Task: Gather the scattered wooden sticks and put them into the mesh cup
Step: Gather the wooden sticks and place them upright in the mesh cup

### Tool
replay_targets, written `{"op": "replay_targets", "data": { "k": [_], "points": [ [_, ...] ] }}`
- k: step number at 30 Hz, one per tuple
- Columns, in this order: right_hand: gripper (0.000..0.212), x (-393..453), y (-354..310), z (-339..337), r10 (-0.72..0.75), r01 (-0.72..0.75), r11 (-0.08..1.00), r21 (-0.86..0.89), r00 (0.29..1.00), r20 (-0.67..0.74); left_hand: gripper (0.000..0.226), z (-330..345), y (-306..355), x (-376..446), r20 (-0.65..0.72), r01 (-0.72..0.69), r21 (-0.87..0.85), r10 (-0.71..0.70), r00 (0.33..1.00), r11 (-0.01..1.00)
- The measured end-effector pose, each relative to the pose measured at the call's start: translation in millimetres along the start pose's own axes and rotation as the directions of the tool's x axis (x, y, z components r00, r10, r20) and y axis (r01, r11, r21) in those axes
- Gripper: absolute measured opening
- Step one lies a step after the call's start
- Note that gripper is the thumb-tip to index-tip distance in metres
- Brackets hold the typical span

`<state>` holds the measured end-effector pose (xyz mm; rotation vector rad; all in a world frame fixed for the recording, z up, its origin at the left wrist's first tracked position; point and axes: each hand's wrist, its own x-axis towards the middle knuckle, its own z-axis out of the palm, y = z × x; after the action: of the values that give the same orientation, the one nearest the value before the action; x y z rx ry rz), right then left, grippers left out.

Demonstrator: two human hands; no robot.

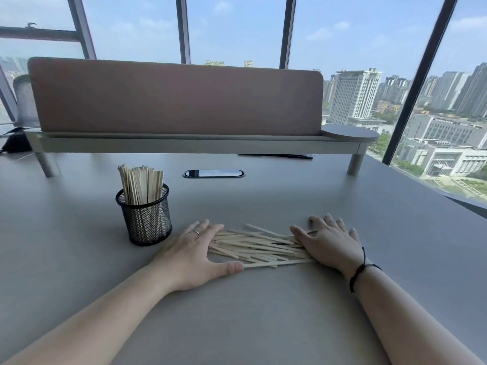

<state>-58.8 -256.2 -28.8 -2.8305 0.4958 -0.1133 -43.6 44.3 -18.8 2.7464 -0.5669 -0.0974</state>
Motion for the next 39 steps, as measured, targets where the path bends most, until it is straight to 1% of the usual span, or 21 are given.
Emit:
{"op": "replay_targets", "data": {
  "k": [2,8,13,15,16,18,20,22,24,26,27,30,34,36,37,39],
  "points": [
    [0.088,1,-7,4,0.001,0.000,1.000,0.010,1.000,-0.024,0.108,5,7,-2,-0.019,0.000,-0.018,-0.001,1.000,1.000],
    [0.063,-2,-20,11,-0.091,0.093,0.995,0.038,0.994,-0.057,0.078,15,27,-6,-0.101,-0.090,-0.022,0.087,0.991,0.996],
    [0.057,-12,-38,11,-0.171,0.177,0.977,0.117,0.984,-0.056,0.073,16,30,-7,-0.154,-0.096,-0.045,0.088,0.984,0.994],
    [0.058,-18,-44,5,-0.218,0.222,0.963,0.155,0.975,-0.041,0.079,13,32,-9,-0.169,-0.113,-0.008,0.110,0.979,0.994],
    [0.061,-21,-45,2,-0.249,0.250,0.954,0.167,0.968,-0.023,0.085,11,32,-10,-0.150,-0.113,0.020,0.115,0.982,0.993],
    [0.072,-27,-45,-3,-0.322,0.312,0.936,0.162,0.946,0.037,0.101,10,32,-10,-0.072,-0.085,0.067,0.090,0.993,0.994],
    [0.084,-30,-44,-5,-0.392,0.380,0.918,0.112,0.913,0.115,0.115,10,30,-7,-0.016,-0.059,0.070,0.061,0.998,0.996],
    [0.095,-31,-44,-4,-0.436,0.430,0.900,0.070,0.885,0.166,0.120,11,27,-4,-0.031,-0.059,0.008,0.059,0.998,0.998],
    [0.099,-30,-42,-3,-0.472,0.468,0.881,0.067,0.864,0.176,0.118,13,23,0,-0.098,-0.087,-0.014,0.086,0.992,0.996],
    [0.102,-28,-40,-2,-0.501,0.492,0.865,0.095,0.848,0.170,0.111,13,20,6,-0.170,-0.142,0.037,0.146,0.975,0.989],
    [0.104,-27,-39,-2,-0.511,0.499,0.859,0.112,0.843,0.166,0.107,12,19,8,-0.182,-0.165,0.047,0.171,0.968,0.985],
    [0.105,-23,-38,2,-0.526,0.504,0.848,0.165,0.840,0.137,0.102,12,17,11,-0.135,-0.202,0.030,0.204,0.970,0.979],
    [0.086,-21,-40,6,-0.520,0.495,0.836,0.236,0.852,0.057,0.088,10,23,11,-0.065,-0.227,0.056,0.230,0.971,0.972],
    [0.077,-22,-40,7,-0.524,0.502,0.828,0.248,0.851,0.027,0.072,10,26,12,-0.042,-0.231,0.117,0.237,0.971,0.966],
    [0.072,-22,-40,7,-0.529,0.509,0.824,0.250,0.849,0.016,0.063,11,27,12,-0.042,-0.234,0.142,0.242,0.969,0.962],
    [0.067,-22,-41,8,-0.535,0.519,0.817,0.253,0.845,-0.007,0.057,12,29,11,-0.056,-0.243,0.172,0.256,0.965,0.955]
  ]
}}
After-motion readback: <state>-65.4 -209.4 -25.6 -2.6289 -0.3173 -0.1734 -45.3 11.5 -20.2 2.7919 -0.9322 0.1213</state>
